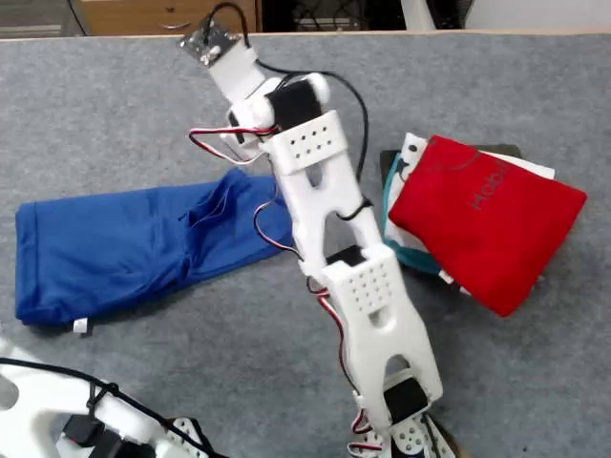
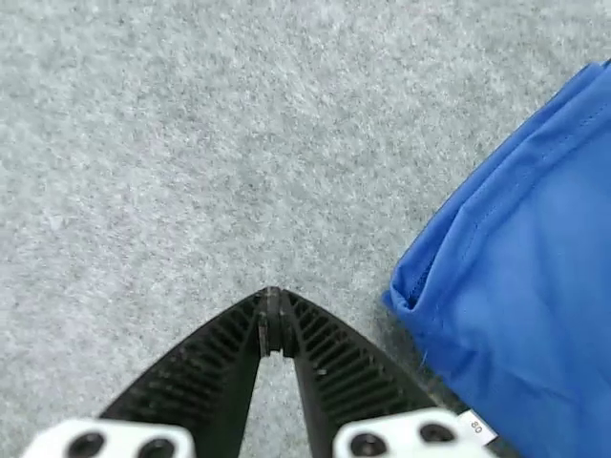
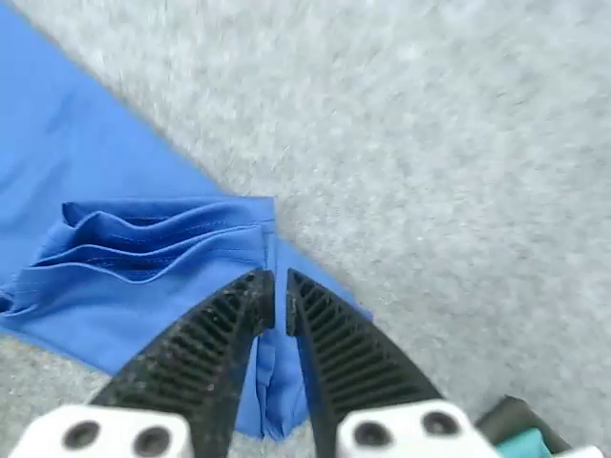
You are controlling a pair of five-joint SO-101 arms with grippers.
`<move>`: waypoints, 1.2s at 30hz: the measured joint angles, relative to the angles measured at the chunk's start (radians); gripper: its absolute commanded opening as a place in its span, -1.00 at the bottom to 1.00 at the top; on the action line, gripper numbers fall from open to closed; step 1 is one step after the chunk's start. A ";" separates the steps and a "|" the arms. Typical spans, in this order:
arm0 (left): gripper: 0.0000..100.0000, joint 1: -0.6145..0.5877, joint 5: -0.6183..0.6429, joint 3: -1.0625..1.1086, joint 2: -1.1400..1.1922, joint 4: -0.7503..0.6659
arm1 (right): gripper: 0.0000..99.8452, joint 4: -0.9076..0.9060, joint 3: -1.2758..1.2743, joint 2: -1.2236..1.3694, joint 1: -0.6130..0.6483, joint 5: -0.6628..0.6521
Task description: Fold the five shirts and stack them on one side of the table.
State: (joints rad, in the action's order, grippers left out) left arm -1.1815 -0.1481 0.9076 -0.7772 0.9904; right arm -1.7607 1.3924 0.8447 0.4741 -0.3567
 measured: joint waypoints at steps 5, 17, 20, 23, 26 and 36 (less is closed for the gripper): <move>-0.94 0.000 0.000 0.000 0.000 0.000 | -0.94 0.000 -0.281 -0.181 0.000 0.000; -0.94 0.017 0.000 0.003 -0.006 0.000 | -0.94 0.252 -1.269 -0.535 0.224 -0.055; -0.94 0.015 0.000 0.003 -0.006 0.000 | -0.94 0.454 -1.327 -0.514 0.230 -0.052; -0.94 0.015 0.000 0.003 -0.006 0.000 | -0.94 0.597 -1.326 -0.436 0.230 -0.052; -0.94 0.015 0.000 0.003 -0.006 0.000 | -0.94 0.661 -1.275 -0.348 0.230 -0.052; -0.94 0.015 0.000 0.003 -0.006 0.000 | -0.94 0.560 -0.875 -0.089 0.253 -0.054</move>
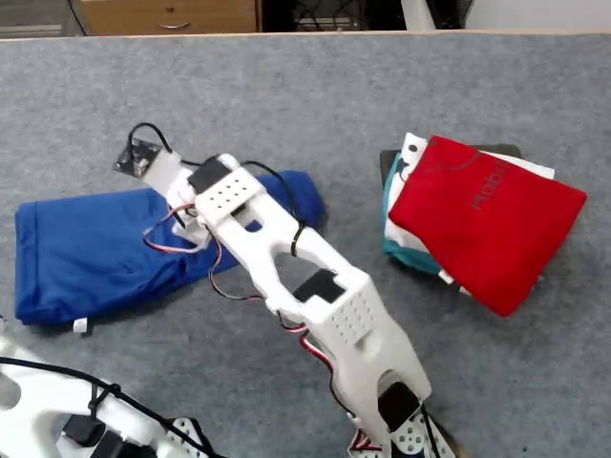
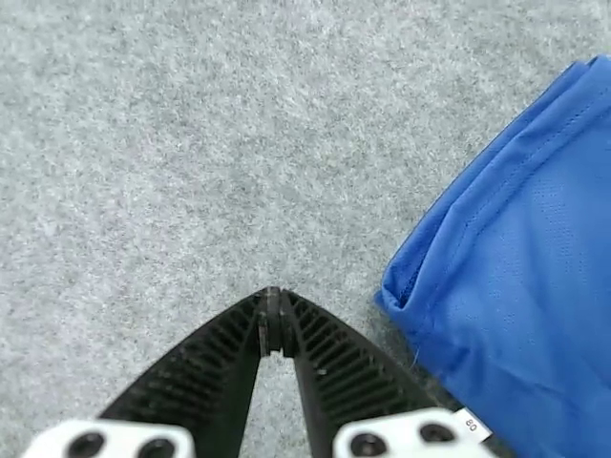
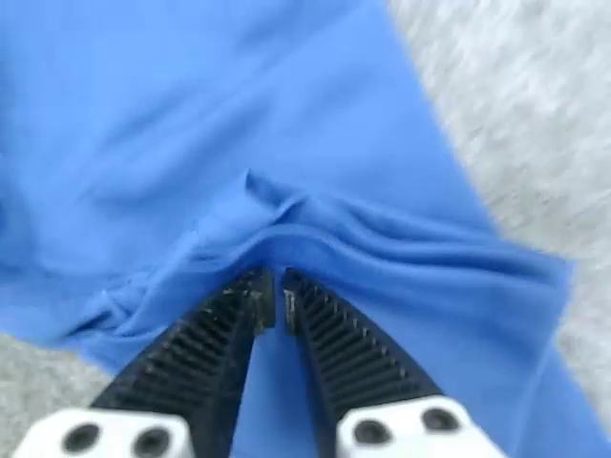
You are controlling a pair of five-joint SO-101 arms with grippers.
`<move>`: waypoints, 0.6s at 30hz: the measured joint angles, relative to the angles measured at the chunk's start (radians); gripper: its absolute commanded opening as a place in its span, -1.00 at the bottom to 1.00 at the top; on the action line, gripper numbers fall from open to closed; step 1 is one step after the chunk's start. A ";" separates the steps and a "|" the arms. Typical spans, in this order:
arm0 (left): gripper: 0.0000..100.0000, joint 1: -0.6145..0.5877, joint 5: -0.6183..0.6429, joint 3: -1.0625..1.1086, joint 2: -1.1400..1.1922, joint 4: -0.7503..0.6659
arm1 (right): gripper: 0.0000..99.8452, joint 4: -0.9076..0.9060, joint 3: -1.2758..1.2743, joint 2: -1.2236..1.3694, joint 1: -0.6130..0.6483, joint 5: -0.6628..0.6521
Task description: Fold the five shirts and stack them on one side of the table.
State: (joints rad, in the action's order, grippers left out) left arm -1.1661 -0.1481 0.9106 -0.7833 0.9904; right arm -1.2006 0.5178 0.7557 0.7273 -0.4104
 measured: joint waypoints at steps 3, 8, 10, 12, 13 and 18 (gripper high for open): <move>-0.94 0.000 -0.002 0.000 0.000 0.000 | -0.94 -0.103 0.138 0.034 0.000 0.000; -0.94 0.000 -0.060 0.000 0.000 0.000 | -0.94 -0.273 0.324 0.069 -0.002 -0.002; -0.92 0.000 -0.069 0.000 0.000 0.000 | -0.94 -0.333 0.374 0.078 -0.018 -0.002; -0.77 0.000 -0.078 0.000 0.000 0.000 | -0.94 -0.399 0.419 0.078 -0.046 -0.002; -0.67 0.006 -0.103 0.000 0.000 0.005 | -0.94 -0.434 0.442 0.078 -0.061 -0.005; -0.49 0.089 -0.209 0.000 0.028 0.091 | -0.94 -0.546 0.522 0.078 -0.160 -0.060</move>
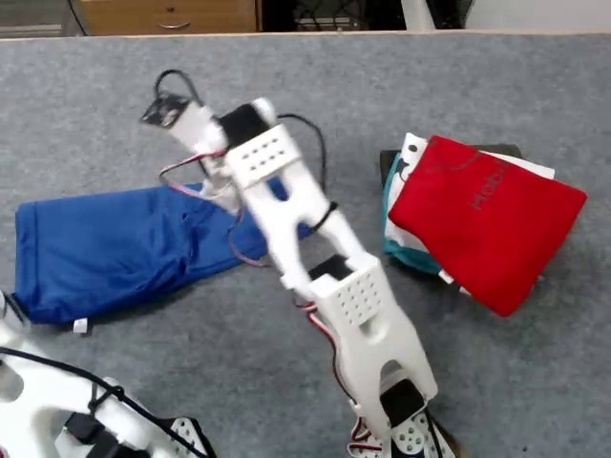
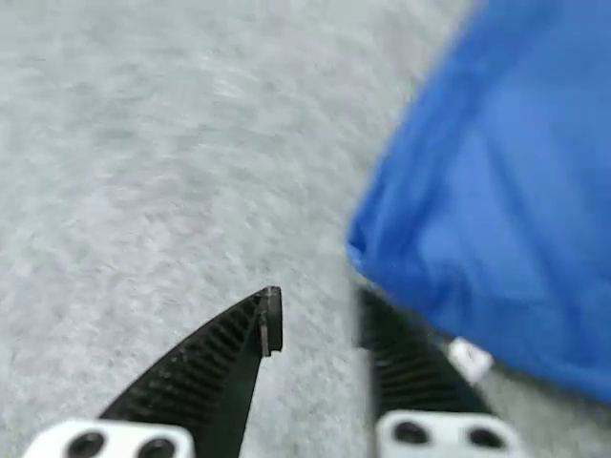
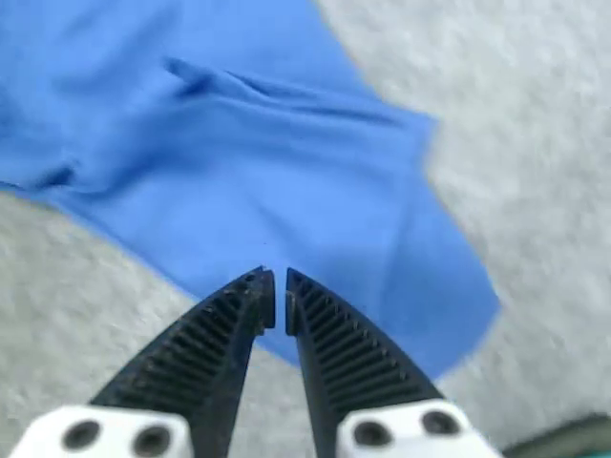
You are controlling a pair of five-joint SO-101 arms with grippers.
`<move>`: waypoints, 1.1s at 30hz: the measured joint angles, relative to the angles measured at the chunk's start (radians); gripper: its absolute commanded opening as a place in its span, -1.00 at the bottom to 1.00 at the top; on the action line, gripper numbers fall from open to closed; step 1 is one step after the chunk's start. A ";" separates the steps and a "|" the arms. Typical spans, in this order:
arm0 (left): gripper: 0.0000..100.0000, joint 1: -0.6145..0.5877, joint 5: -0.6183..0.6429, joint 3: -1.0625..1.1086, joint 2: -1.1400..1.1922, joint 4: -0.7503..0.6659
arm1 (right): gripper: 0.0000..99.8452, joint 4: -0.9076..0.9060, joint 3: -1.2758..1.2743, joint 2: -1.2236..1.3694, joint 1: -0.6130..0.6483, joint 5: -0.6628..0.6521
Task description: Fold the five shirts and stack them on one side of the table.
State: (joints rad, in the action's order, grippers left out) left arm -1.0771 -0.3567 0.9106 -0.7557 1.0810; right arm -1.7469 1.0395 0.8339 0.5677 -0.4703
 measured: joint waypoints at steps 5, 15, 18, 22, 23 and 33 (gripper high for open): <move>-0.49 0.025 0.000 -0.040 0.106 0.026 | -0.94 -0.011 0.002 -0.044 -0.080 -0.005; -0.48 -0.064 -0.089 -0.149 0.239 0.095 | -0.94 -0.011 -0.155 -0.319 -0.084 -0.005; -0.48 -0.051 -0.092 -0.176 0.305 0.078 | -0.94 -0.011 -0.207 -0.367 -0.084 -0.005; -0.48 -0.018 -0.095 -0.255 0.431 0.080 | -0.94 -0.011 -0.262 -0.393 -0.084 -0.005; -0.48 -0.012 -0.095 -0.284 0.463 0.091 | -0.94 -0.011 -0.272 -0.394 -0.084 -0.005; -0.48 0.103 -0.075 -0.618 0.827 0.222 | -0.94 -0.011 -0.279 -0.394 -0.072 -0.005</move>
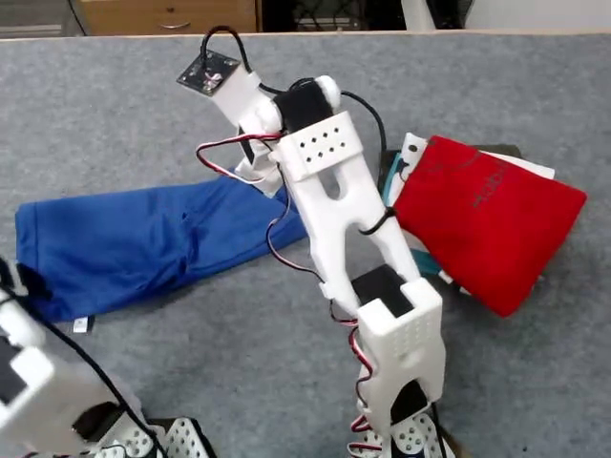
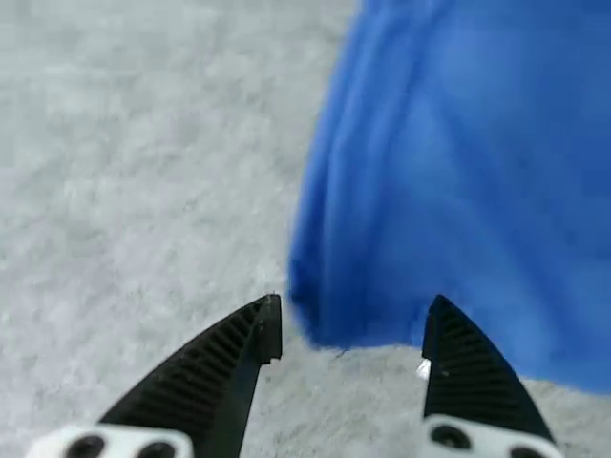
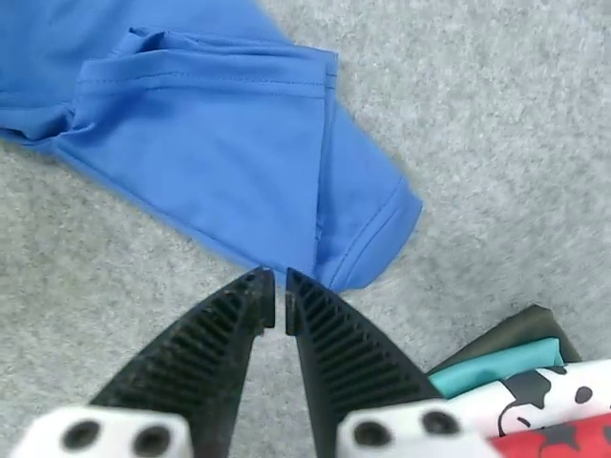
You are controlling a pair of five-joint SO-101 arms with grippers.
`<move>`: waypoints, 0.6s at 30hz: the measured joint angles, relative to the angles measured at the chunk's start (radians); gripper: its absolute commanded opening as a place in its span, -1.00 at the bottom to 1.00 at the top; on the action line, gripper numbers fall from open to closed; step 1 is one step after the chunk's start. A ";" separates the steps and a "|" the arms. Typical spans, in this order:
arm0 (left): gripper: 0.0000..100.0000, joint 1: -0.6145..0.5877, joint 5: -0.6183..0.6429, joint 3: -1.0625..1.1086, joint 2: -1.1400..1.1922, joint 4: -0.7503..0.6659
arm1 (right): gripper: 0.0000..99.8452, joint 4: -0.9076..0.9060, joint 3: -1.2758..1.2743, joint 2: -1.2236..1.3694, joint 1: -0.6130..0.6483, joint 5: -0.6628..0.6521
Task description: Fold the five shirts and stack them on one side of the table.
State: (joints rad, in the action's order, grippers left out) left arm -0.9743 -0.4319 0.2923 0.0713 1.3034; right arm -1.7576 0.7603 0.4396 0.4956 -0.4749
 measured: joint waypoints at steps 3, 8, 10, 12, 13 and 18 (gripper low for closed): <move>-0.48 0.017 0.034 -0.080 0.084 0.006 | -0.94 0.000 0.000 0.000 0.017 0.000; -0.49 0.018 0.040 -0.245 0.172 0.009 | -0.94 0.000 -0.002 0.000 0.025 0.000; -0.49 0.018 0.020 -0.311 0.201 0.009 | -0.94 0.000 -0.002 0.000 0.025 0.000; -0.49 0.018 -0.017 -0.365 0.244 0.009 | -0.94 0.000 -0.002 0.000 0.029 0.000; -0.49 0.018 -0.031 -0.387 0.272 0.009 | -0.94 0.000 -0.002 0.000 0.032 0.000; -0.49 0.040 -0.043 -0.520 0.463 0.006 | -0.94 0.000 -0.002 0.000 0.068 -0.009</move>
State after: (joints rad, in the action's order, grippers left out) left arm -0.9344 -0.4749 -0.2279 0.5347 1.3096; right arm -1.7576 0.7587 0.4396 0.5631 -0.4841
